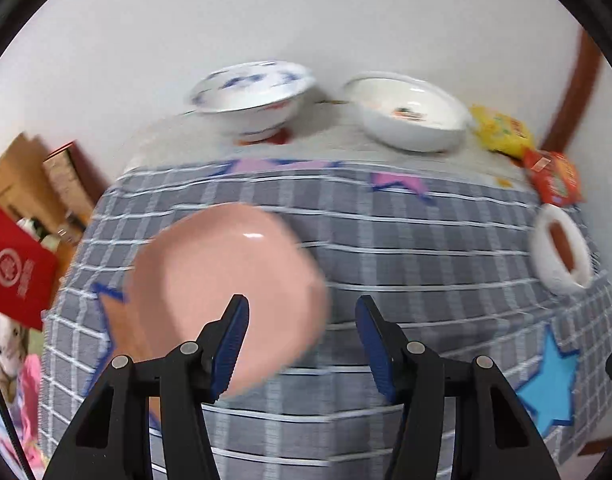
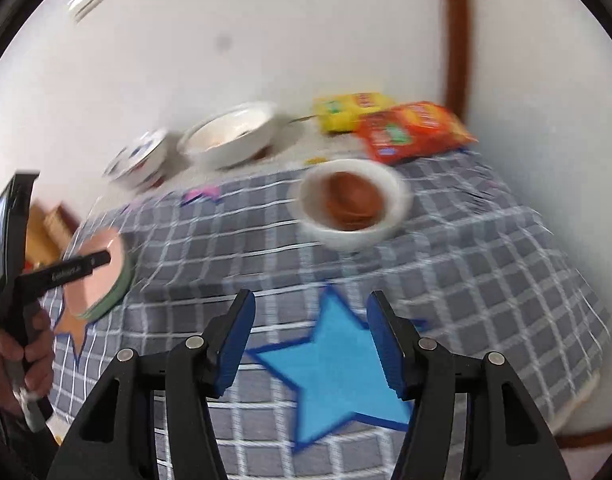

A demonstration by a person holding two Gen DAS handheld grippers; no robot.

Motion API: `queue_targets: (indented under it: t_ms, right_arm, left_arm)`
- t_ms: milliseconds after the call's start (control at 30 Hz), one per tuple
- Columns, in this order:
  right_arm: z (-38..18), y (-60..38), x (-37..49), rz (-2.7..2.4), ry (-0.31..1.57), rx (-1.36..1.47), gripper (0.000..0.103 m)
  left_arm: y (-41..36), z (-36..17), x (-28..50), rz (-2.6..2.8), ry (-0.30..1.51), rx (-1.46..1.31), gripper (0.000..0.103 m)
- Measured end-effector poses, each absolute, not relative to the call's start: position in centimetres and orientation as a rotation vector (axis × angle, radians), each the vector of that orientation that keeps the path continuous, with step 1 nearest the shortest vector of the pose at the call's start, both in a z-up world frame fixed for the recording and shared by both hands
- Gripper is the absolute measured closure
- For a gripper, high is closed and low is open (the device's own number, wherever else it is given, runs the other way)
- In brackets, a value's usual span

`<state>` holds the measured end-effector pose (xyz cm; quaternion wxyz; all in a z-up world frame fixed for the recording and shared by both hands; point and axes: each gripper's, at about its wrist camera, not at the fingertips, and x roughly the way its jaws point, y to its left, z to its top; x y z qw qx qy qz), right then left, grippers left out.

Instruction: Organize plates and bowls

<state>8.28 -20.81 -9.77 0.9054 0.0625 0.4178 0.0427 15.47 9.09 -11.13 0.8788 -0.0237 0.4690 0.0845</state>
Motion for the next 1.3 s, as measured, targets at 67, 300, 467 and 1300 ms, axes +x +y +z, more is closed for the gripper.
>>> queue_targets:
  t_ms: [67, 300, 467, 1300]
  right_arm:
    - [-10.3, -17.8, 9.4, 0.139, 0.877, 0.087, 0.045]
    - [-11.9, -8.1, 13.3, 0.308, 0.905, 0.064, 0.056]
    - [-13.4, -2.8, 15.9, 0.372, 0.938, 0.094, 0.059]
    - [-16.1, 2.9, 19.3, 0.360, 1.003, 0.048, 0.092]
  left_arm:
    - [11.4, -11.3, 15.4, 0.217, 0.970, -0.062, 0.050]
    - [18.8, -12.2, 15.9, 0.297, 0.978, -0.138, 0.054]
    - [21.8, -13.6, 17.0, 0.303, 1.008, -0.163, 0.060]
    - [20.4, -15.2, 18.2, 0.170, 1.034, -0.214, 0.090]
